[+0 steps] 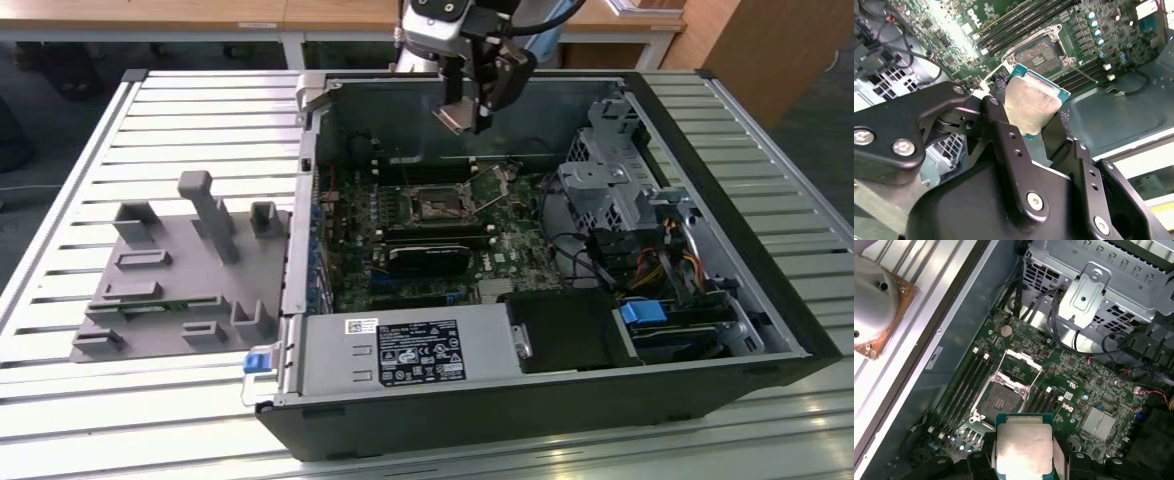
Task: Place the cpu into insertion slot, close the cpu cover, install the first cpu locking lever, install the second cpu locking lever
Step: 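Place the cpu into insertion slot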
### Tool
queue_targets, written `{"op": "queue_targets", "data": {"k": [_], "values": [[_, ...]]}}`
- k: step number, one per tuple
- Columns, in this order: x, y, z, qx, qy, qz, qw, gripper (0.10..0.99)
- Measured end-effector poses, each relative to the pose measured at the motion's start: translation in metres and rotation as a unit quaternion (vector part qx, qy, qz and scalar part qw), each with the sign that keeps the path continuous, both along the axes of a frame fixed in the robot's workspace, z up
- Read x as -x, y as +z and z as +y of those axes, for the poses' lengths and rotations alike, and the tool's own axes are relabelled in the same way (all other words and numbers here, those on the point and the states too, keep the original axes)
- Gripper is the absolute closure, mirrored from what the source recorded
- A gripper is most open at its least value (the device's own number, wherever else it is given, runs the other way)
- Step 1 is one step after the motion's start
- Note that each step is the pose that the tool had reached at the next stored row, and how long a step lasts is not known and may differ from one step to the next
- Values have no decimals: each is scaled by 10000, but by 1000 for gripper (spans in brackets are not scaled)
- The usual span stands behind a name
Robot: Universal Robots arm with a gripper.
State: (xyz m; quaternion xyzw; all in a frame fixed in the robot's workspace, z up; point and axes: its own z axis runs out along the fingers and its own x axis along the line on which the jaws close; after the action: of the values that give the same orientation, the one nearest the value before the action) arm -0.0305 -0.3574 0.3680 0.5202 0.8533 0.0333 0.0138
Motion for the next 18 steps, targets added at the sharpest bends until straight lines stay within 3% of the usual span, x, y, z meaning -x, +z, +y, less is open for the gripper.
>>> {"op": "queue_targets", "data": {"k": [5,9,13,18], "values": [[0,-7,1,1,-347,0,9994,549],[0,-15,2,2,-641,0,9979,549],[0,-22,2,3,-930,0,9957,549],[0,-31,2,5,-1299,0,9915,549]]}}
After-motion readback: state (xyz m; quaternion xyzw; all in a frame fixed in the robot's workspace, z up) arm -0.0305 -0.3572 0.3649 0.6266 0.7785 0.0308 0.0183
